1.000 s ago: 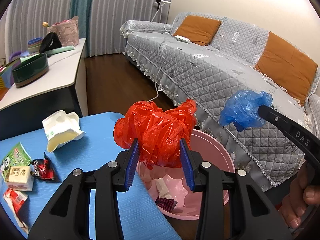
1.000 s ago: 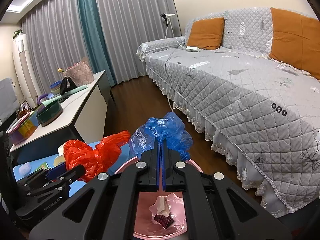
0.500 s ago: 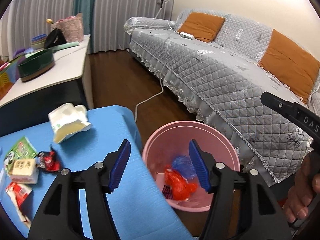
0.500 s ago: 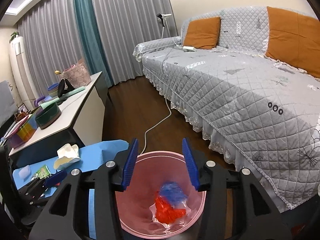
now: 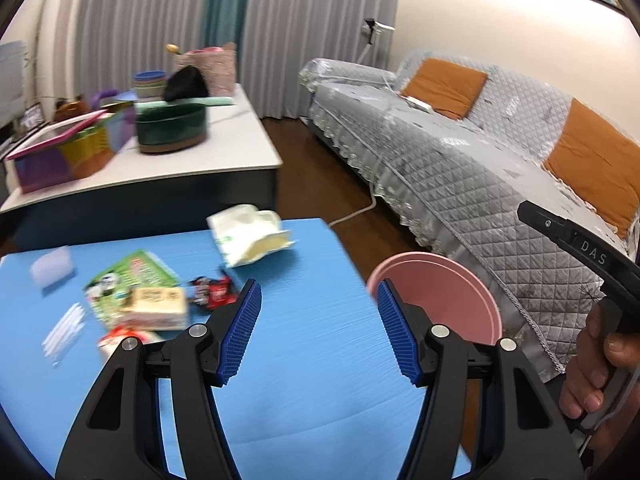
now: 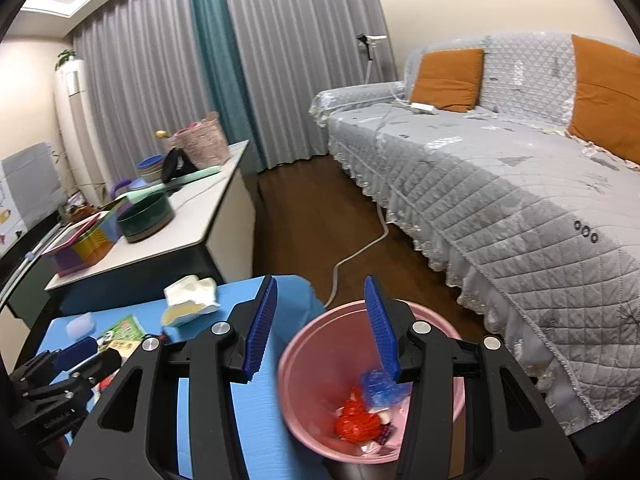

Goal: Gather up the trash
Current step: 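Return both tools to the table while the left tool grasps the black strap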

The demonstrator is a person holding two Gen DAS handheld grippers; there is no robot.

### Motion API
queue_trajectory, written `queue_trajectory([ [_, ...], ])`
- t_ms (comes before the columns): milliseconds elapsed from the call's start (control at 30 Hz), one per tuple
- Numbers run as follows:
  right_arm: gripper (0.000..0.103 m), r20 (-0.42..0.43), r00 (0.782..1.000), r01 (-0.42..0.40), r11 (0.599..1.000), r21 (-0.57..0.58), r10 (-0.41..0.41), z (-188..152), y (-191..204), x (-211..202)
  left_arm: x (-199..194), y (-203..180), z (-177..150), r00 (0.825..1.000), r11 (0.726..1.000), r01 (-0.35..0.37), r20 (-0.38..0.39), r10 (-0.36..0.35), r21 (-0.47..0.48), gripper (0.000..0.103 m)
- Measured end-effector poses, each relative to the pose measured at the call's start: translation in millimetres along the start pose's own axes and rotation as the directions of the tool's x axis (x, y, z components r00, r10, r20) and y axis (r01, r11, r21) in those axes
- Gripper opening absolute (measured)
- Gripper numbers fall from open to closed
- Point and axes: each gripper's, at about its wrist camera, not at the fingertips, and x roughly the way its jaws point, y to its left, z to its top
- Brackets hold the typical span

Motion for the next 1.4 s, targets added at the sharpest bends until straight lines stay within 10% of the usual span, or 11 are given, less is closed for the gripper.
queue_trajectory([
  [767, 0.045, -0.144, 0.95, -0.285, 0.958, -0.033, 0.278, -45.7, 120.5, -23.2, -65.2, 144.1, -104.0, 0.951, 0.937, -0.303, -0.112, 0.287, -0.173, 0.067],
  [1400, 0.045, -0.265, 0.911, -0.353, 0.93, -0.1, 0.317, -90.6, 181.0, 12.1, -34.0, 155.2, -139.2, 0.928, 0.93, -0.323, -0.253, 0.275, -0.176, 0.072],
])
